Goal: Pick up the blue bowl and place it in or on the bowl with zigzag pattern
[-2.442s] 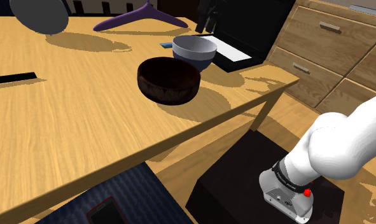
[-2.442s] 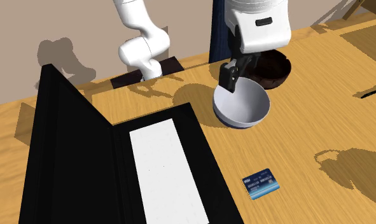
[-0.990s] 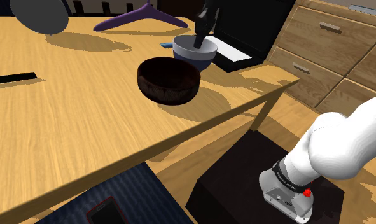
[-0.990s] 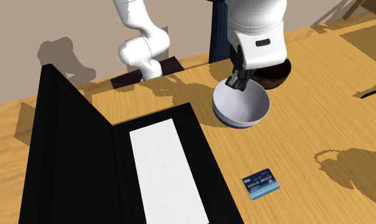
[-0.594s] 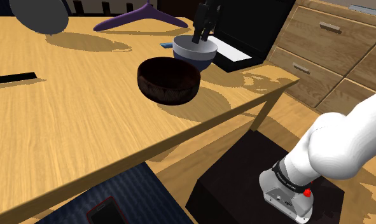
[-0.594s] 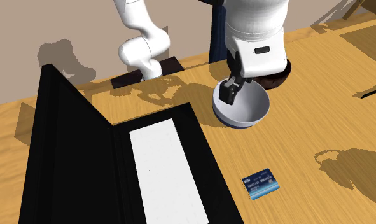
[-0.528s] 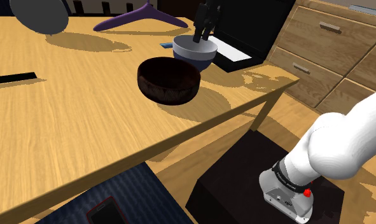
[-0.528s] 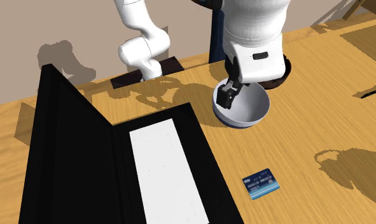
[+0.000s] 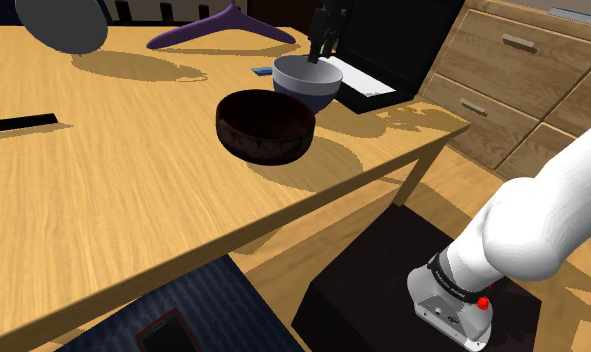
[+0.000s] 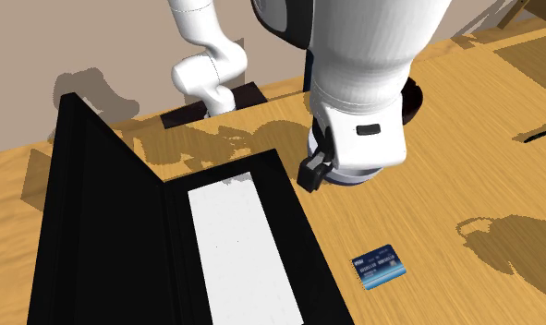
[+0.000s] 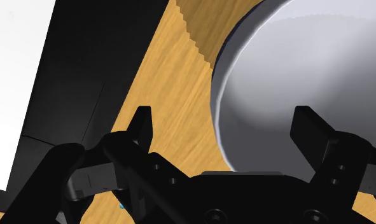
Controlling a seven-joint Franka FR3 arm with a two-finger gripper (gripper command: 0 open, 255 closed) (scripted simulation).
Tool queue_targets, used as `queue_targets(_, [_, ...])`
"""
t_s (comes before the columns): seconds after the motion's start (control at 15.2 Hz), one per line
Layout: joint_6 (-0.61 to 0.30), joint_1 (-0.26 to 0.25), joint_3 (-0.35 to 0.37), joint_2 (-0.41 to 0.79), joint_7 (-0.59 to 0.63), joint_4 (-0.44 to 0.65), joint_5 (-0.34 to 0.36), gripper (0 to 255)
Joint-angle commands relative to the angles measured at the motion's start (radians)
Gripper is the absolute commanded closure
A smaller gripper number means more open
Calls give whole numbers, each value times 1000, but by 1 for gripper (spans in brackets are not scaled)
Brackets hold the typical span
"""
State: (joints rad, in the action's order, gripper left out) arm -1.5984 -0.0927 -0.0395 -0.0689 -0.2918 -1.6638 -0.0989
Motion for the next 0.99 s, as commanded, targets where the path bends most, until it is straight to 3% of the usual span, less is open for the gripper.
queue_targets(0.0, [-26,0,0,-2,-2,-28,1,0])
queue_targets(0.2, [-76,-2,3,-10,-3,-86,1,0])
queue_targets(0.73, [-76,-2,3,-10,-3,-86,1,0])
queue_targets(0.79, [-76,-2,3,-10,-3,-86,1,255])
queue_targets(0.92, [-76,-2,3,-10,-3,-86,1,255])
